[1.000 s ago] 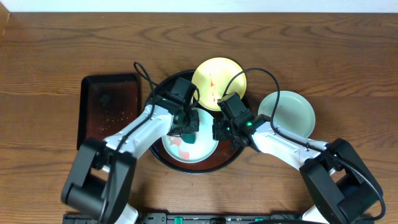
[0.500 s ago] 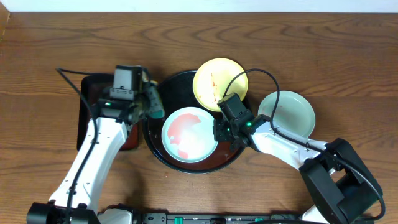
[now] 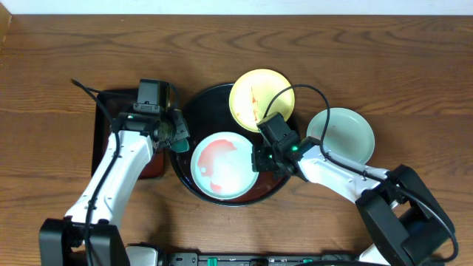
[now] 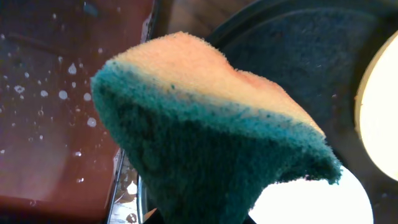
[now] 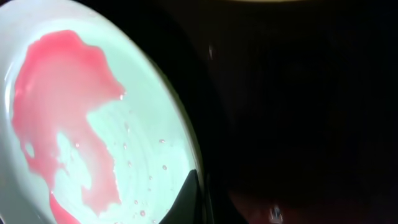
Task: Clean dirty plates on tray and stack at the side
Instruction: 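Move the left gripper with the sponge back over the black tray, then lift the second light-blue plate with the right gripper toward the first plate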
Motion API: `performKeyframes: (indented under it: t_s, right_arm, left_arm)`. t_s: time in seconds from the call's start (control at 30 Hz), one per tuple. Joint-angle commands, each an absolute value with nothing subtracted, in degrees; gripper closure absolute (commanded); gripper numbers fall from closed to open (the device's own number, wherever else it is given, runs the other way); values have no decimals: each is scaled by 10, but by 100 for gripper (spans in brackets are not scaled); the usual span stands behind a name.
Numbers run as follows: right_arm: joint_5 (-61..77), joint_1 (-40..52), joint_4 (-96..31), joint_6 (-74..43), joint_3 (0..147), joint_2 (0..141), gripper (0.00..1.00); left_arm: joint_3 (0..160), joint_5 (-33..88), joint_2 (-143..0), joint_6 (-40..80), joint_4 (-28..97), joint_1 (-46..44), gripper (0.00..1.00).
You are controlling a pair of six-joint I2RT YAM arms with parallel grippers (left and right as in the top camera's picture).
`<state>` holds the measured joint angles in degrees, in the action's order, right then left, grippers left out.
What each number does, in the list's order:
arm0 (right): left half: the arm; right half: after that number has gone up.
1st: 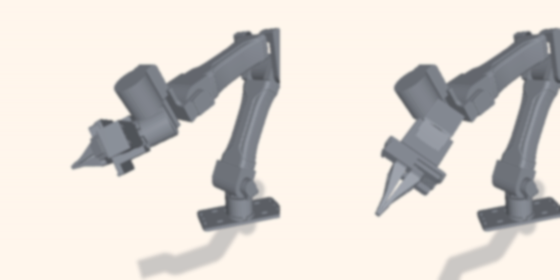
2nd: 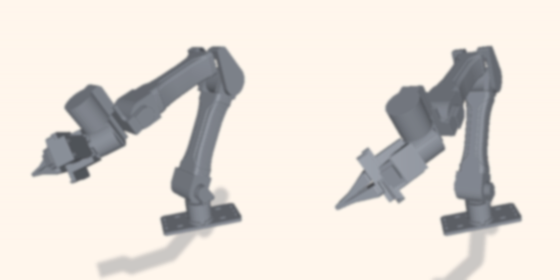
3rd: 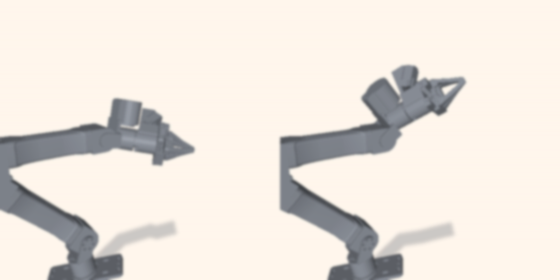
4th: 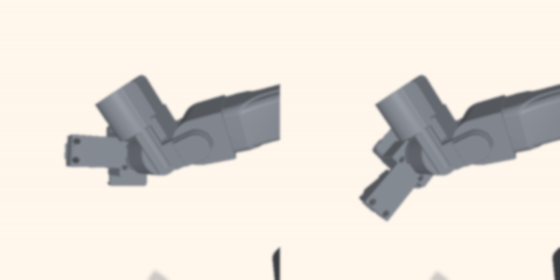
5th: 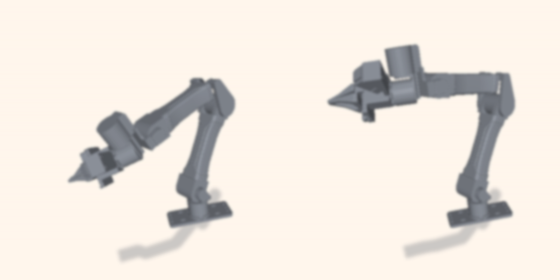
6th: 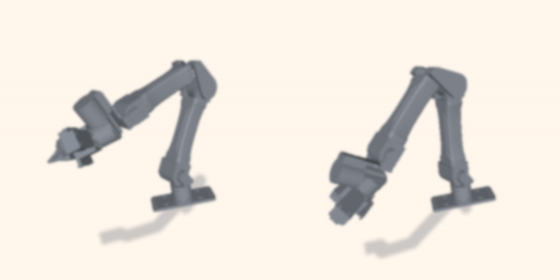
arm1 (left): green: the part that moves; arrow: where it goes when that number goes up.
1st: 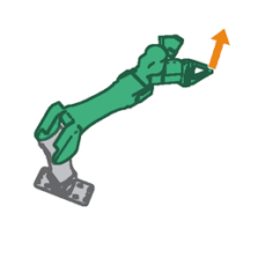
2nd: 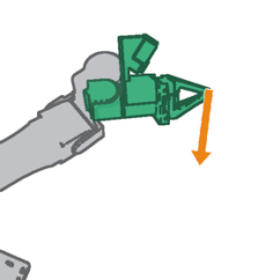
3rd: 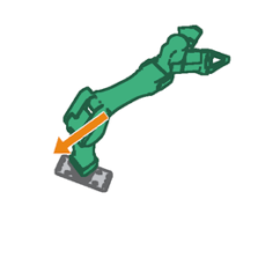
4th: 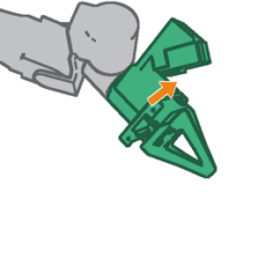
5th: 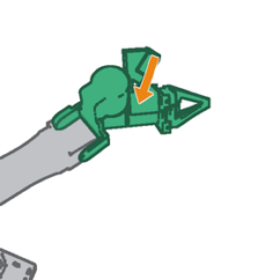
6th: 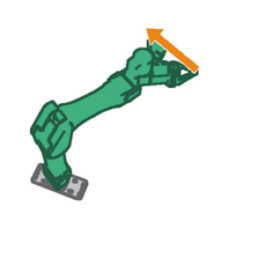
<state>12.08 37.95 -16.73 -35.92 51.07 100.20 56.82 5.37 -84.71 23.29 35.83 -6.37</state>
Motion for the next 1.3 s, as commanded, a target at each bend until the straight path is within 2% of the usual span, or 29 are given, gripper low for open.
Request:
performKeyframes:
  t_s: [0.0,0.3,1.27]
  right_arm:
    - [106,390,-202,-351,538,964,99]
    - [-80,438,-326,-318,582,903,99]
    - [-541,576,-421,-275,660,833,99]
  left_arm:
    - [563,42,-854,223,360,-62,92]
    - [563,43,-855,223,356,-62,92]
    - [563,42,-855,223,356,-62,92]
